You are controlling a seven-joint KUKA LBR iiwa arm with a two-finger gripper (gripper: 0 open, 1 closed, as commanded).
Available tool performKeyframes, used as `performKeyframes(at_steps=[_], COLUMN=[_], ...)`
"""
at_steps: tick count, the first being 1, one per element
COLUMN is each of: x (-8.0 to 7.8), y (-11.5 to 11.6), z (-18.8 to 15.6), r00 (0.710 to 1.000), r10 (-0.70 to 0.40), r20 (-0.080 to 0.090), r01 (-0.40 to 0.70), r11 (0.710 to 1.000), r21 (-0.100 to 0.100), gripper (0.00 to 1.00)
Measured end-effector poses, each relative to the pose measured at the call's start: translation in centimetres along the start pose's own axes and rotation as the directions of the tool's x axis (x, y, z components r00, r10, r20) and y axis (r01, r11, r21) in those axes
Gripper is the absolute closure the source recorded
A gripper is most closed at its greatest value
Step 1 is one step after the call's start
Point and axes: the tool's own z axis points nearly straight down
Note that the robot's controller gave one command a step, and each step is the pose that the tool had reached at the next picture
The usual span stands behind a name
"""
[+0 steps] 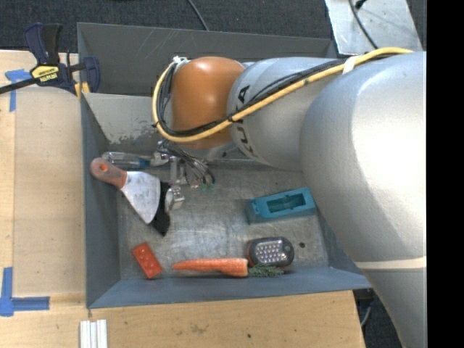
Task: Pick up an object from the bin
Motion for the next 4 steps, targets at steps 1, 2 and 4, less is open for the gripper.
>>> performKeyframes(at_steps=[1, 2, 4], x=[-0.8, -0.6, -1.8], y=[1.6, 2.2, 1.7], z=[-0.9, -1.3, -0.1], r00=[0.972, 0.926, 0.788], r10=[-0.233, -0.377, -0.615], r20=[-0.005, -0.004, -0.001], r01=[0.233, 0.377, 0.615], r11=[0.972, 0.926, 0.788], r21=[-0.003, -0.005, -0.005], gripper=[0.0, 0.0, 0.0])
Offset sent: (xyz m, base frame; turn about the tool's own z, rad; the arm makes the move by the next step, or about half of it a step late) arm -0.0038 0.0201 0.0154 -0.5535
